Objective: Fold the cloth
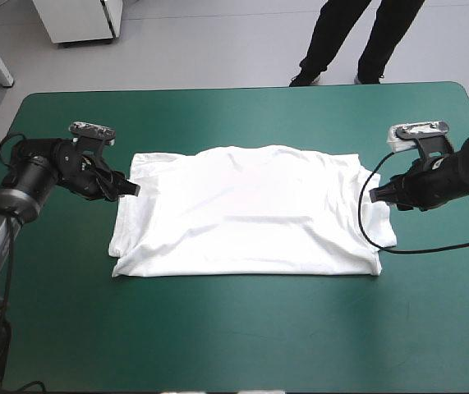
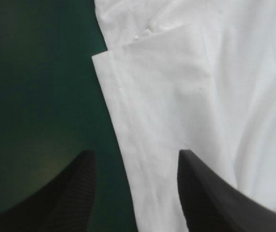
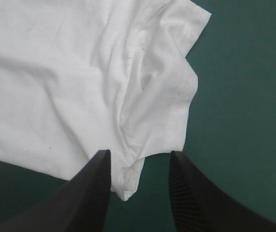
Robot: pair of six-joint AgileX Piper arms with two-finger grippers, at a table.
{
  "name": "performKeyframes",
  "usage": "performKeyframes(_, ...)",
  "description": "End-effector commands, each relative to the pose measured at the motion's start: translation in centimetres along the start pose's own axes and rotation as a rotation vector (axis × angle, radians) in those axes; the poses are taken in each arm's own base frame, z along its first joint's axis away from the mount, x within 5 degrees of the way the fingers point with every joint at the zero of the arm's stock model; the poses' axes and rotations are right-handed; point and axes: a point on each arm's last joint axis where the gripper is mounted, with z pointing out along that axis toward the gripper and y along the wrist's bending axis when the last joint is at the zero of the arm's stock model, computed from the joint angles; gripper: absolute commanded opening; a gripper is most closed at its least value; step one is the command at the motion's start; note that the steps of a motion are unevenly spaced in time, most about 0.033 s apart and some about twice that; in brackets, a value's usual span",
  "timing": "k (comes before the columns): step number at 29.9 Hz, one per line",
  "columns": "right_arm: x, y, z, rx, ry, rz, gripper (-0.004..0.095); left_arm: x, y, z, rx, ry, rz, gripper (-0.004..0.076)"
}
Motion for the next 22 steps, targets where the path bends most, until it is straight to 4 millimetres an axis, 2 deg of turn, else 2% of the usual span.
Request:
performKeyframes(1,-0.6,0.2,-1.9,0.018,-0.096,-0.011,0.038,-1.1,0.3,1.1,-0.002,-0.041,-0.021,0.0393)
performKeyframes(5,-0.7,0.2,-1.9,0.019,-0.107,-0.01,0.038,-1.3,0.5,4.0,0.002,-0.006,-0.025,0.0393)
performKeyframes(9,-0.8,0.3,-1.9,0.017,-0.118,-0.014,0.038,-1.3,1.2,6.0,0.018,0.026,-0.068,0.0393)
performKeyframes(15,-0.8,0.3,-1.9,0.014,-0.12,-0.012,0.0378,-1.3,2.5,6.3,0.009,0.026,-0.1,0.041)
performKeyframes(22,-0.9,0.7,-1.9,-0.03,-0.132,0.008,0.0378,-0.6,2.0,8.5,0.088,0.127,-0.101,0.041)
